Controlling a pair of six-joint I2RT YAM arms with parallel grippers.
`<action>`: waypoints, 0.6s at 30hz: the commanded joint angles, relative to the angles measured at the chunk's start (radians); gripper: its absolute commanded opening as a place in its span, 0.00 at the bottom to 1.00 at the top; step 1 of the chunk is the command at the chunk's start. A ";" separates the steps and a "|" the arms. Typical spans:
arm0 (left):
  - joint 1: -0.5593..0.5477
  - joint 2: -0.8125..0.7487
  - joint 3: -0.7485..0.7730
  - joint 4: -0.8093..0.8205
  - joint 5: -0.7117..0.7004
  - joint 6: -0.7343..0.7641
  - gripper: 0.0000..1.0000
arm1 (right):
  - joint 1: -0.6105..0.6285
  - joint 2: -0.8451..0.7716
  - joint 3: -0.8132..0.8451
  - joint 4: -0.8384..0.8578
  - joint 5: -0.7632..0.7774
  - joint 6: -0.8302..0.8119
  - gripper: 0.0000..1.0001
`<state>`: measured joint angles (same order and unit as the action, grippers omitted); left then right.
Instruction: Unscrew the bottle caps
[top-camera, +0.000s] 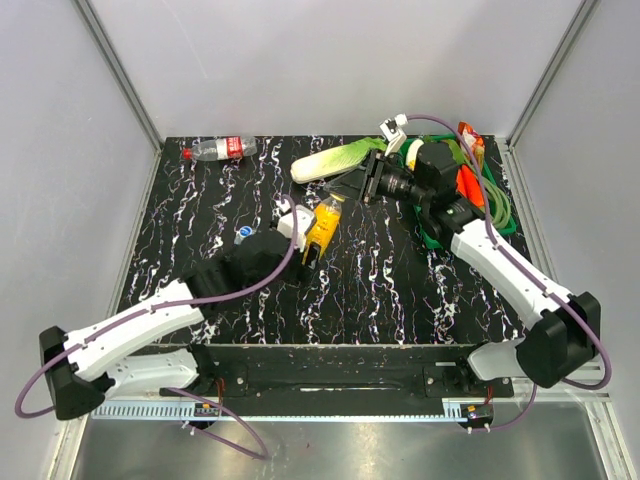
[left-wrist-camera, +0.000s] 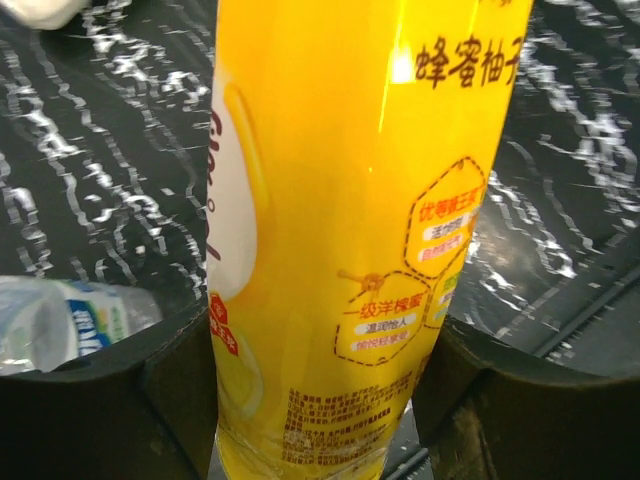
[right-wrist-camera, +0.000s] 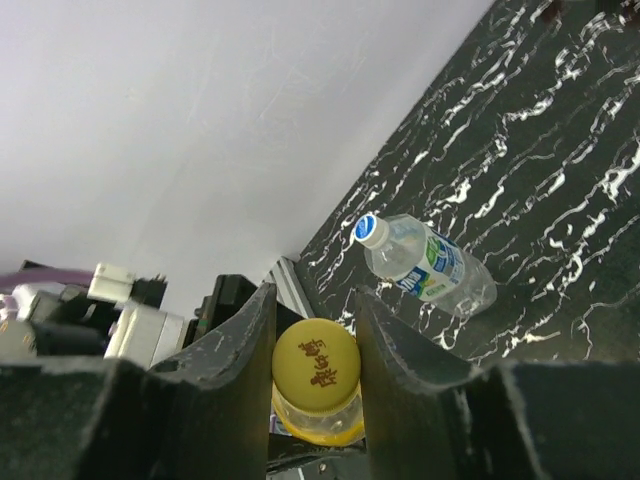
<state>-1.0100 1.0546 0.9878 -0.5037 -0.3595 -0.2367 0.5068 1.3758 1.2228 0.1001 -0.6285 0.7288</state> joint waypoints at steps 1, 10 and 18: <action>0.112 -0.094 -0.049 0.209 0.341 -0.056 0.00 | 0.009 -0.078 -0.017 0.115 -0.094 -0.025 0.00; 0.269 -0.188 -0.139 0.430 0.881 -0.133 0.00 | 0.007 -0.124 -0.057 0.249 -0.158 -0.025 0.00; 0.287 -0.170 -0.170 0.657 1.208 -0.234 0.00 | 0.007 -0.146 -0.109 0.469 -0.238 0.064 0.00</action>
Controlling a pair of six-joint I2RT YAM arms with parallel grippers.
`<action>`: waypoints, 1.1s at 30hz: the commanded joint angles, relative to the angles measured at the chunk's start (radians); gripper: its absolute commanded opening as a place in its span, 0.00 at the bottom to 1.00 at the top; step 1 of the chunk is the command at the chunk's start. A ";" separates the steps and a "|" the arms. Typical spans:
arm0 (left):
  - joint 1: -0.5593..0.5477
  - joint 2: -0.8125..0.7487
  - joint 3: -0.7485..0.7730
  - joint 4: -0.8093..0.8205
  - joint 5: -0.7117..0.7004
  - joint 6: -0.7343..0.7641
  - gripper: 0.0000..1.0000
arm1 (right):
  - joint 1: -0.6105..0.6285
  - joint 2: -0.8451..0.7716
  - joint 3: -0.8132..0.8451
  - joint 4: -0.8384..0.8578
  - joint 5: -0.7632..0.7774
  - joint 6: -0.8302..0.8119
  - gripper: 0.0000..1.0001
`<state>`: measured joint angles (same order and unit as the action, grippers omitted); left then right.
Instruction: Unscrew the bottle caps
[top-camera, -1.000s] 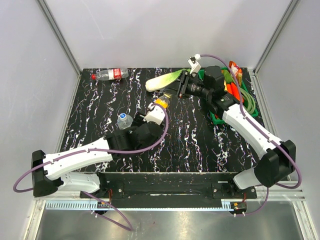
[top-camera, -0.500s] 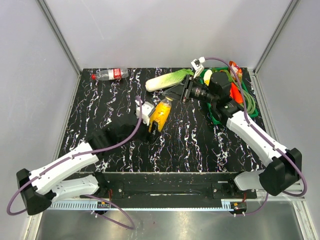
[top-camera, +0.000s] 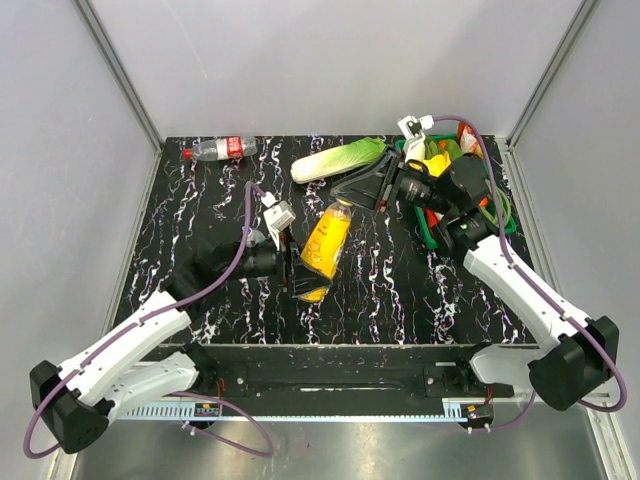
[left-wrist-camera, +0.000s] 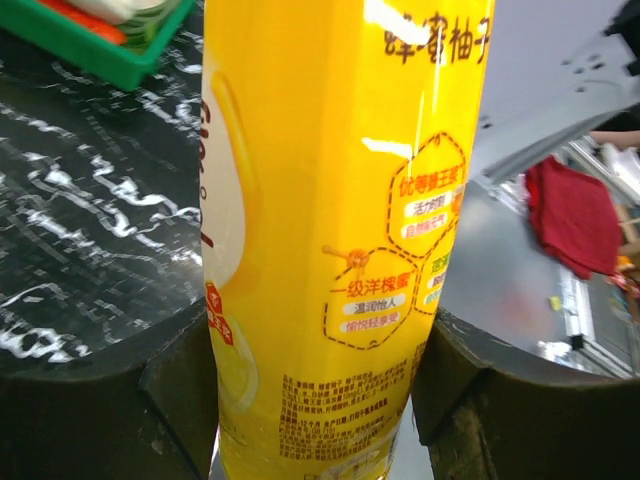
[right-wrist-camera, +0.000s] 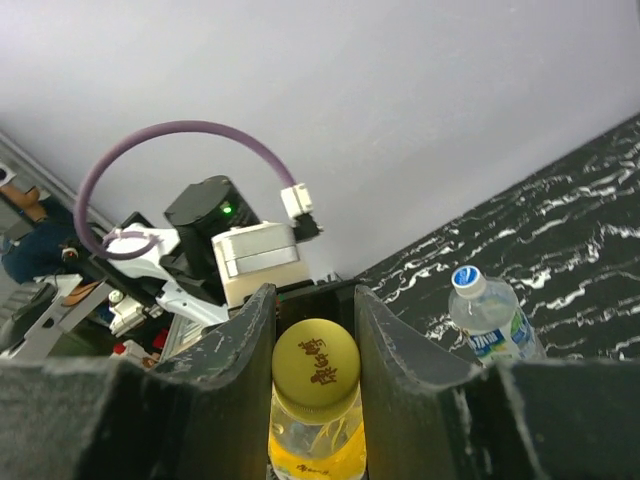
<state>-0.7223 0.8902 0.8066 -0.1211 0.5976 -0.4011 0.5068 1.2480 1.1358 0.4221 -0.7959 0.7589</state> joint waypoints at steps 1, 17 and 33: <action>0.001 -0.002 0.008 0.302 0.272 -0.083 0.00 | 0.007 -0.019 -0.025 0.164 -0.080 0.042 0.00; 0.006 -0.008 -0.007 0.434 0.403 -0.163 0.00 | 0.007 -0.061 -0.065 0.464 -0.192 0.109 0.00; 0.009 -0.010 -0.015 0.397 0.475 -0.150 0.00 | -0.059 -0.065 -0.082 0.705 -0.145 0.303 0.00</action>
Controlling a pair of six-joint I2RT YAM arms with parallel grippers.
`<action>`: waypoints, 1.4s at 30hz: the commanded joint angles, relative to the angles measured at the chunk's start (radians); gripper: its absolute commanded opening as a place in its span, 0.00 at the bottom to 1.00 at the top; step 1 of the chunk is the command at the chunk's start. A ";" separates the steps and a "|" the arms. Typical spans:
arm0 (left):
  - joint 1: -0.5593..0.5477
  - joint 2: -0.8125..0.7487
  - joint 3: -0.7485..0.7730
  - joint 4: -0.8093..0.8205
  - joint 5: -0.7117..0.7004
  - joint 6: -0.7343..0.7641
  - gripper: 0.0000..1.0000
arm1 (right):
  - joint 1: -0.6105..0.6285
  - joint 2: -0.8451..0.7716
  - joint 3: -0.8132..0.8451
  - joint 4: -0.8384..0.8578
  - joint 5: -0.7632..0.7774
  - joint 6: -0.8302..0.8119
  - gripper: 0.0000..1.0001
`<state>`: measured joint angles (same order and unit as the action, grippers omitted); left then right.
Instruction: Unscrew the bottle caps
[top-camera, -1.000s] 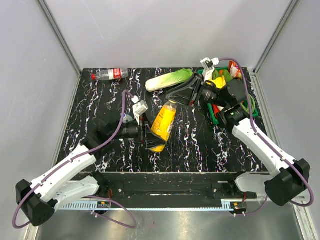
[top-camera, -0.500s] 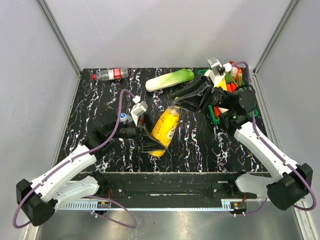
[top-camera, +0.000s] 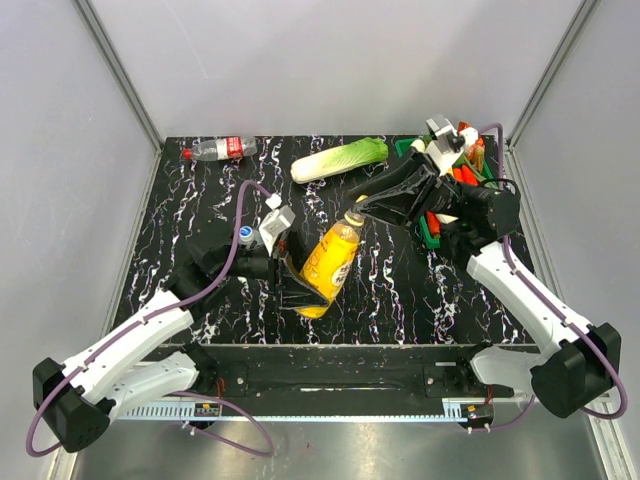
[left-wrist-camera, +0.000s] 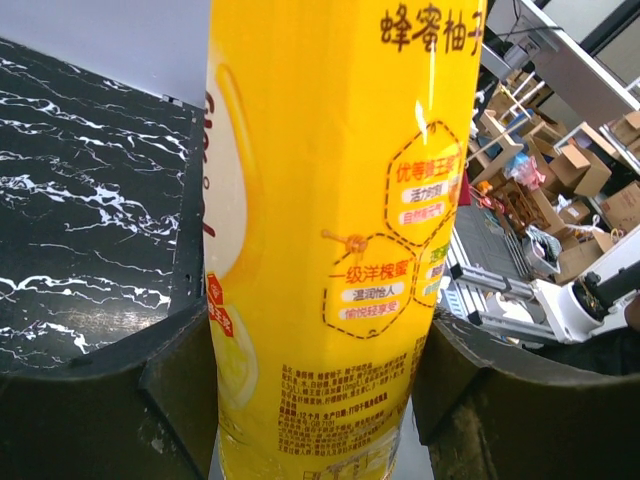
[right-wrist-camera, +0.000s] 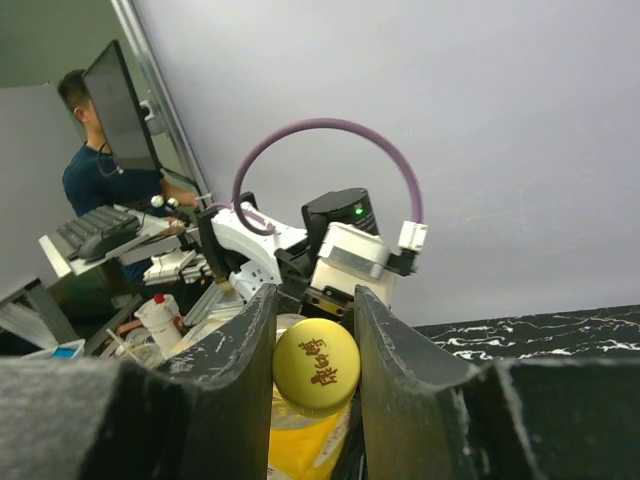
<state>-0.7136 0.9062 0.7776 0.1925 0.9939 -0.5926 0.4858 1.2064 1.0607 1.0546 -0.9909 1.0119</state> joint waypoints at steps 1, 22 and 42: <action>0.002 -0.026 0.014 0.081 0.086 0.043 0.00 | -0.042 -0.031 -0.008 0.064 0.064 0.047 0.00; 0.003 -0.090 0.031 -0.191 -0.178 0.237 0.00 | -0.055 -0.171 -0.044 -0.556 0.376 -0.309 0.00; 0.000 -0.150 -0.058 -0.338 -0.756 0.352 0.00 | -0.058 -0.203 -0.182 -0.927 0.607 -0.498 0.00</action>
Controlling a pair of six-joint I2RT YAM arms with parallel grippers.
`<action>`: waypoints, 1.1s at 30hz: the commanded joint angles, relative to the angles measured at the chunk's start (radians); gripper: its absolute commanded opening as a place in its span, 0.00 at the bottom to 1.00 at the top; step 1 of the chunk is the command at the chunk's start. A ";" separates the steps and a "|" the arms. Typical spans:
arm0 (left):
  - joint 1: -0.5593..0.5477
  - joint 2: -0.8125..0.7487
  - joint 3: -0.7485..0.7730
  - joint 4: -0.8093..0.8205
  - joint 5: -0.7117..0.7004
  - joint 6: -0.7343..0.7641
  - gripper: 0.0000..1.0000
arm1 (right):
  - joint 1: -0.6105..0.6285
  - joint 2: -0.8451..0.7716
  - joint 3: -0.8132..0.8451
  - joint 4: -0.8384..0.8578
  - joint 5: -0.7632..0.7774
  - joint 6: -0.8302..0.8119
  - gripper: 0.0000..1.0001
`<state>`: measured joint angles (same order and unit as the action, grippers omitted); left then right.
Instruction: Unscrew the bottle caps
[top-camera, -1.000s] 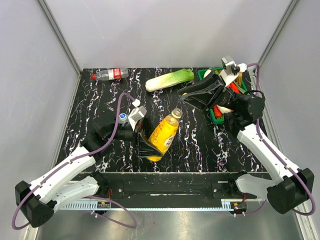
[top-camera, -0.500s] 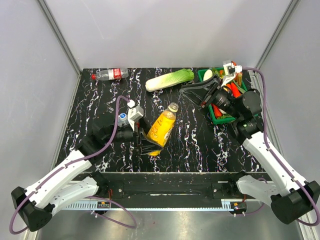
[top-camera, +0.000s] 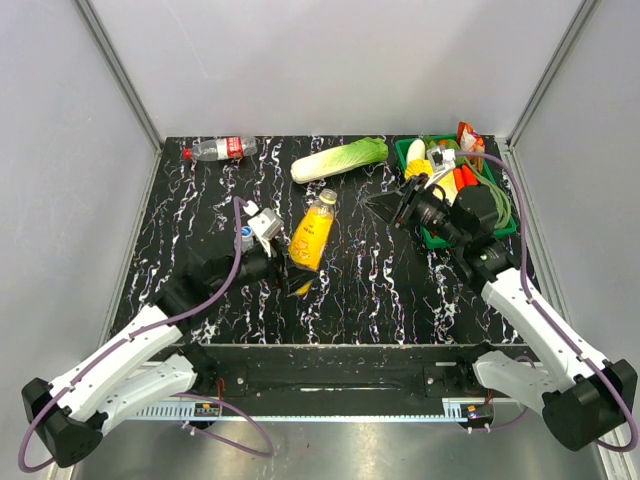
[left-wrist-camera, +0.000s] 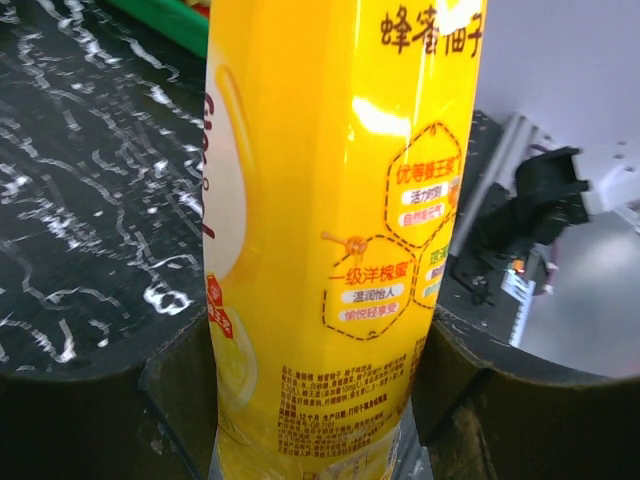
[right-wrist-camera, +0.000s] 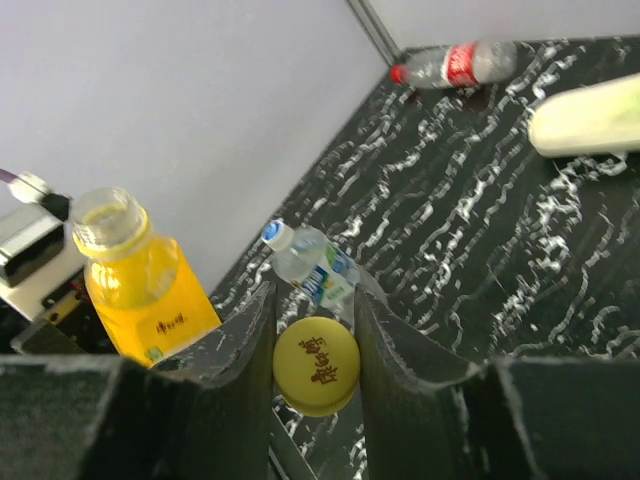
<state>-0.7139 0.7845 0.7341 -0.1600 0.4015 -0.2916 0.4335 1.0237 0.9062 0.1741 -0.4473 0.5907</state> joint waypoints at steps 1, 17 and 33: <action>0.002 -0.031 -0.021 0.014 -0.191 0.057 0.00 | -0.006 -0.017 -0.042 -0.050 0.071 -0.087 0.00; 0.002 0.081 -0.114 0.185 -0.388 0.112 0.00 | -0.006 0.188 -0.234 0.090 0.147 -0.126 0.00; 0.002 0.114 -0.073 0.129 -0.348 0.075 0.00 | -0.006 0.450 -0.196 0.053 0.262 -0.080 0.08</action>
<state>-0.7139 0.9131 0.6155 -0.0544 0.0559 -0.2008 0.4316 1.4109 0.6476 0.2634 -0.2634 0.4942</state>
